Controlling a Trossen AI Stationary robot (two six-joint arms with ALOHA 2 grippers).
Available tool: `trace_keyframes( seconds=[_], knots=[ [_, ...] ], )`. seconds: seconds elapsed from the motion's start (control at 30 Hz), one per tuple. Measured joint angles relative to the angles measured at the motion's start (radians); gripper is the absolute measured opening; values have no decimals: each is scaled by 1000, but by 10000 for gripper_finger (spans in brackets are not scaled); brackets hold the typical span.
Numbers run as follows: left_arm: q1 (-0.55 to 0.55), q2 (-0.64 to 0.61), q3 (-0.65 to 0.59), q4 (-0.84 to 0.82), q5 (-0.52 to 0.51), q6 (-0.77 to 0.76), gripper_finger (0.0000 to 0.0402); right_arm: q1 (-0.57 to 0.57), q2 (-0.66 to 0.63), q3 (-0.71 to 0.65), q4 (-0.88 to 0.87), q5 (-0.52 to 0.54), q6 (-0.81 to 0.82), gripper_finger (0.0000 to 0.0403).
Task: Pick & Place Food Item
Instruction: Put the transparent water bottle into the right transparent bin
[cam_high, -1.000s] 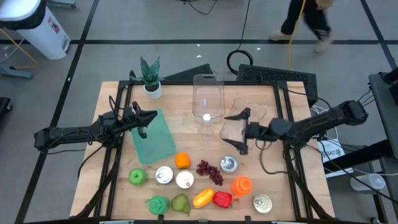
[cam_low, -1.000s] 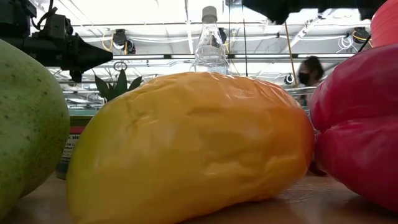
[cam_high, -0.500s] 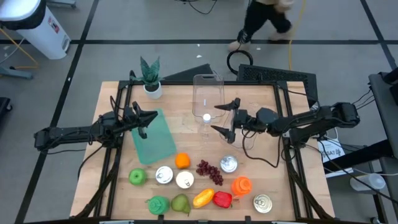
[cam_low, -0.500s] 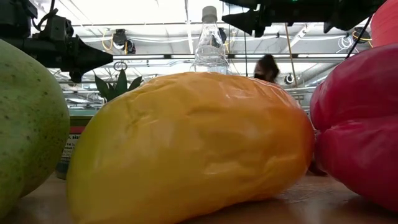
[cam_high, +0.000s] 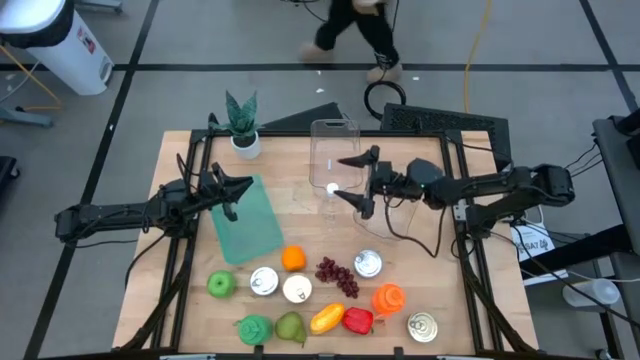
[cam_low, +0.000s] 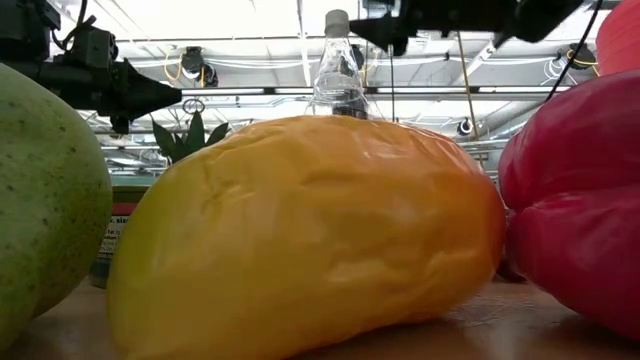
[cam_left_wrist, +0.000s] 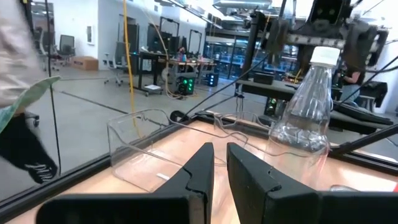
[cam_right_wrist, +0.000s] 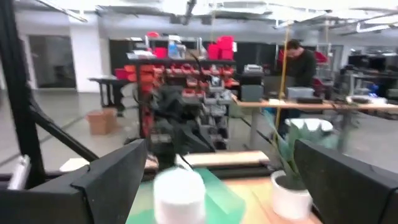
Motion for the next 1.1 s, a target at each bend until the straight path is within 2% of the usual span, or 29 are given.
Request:
trace_keyframes(
  seconds=[0.4,0.83,0.97,1.1],
  knots=[
    [1,0,0,-5,0,2,51,-21,155,60,-30,-5,0,394],
    [1,0,0,-6,0,3,51,-20,177,60,-25,-6,5,387],
    [1,0,0,-6,0,3,51,-19,177,60,-31,-7,29,354],
    [1,0,0,-6,0,3,51,-11,177,60,-30,-7,22,290]
  ],
)
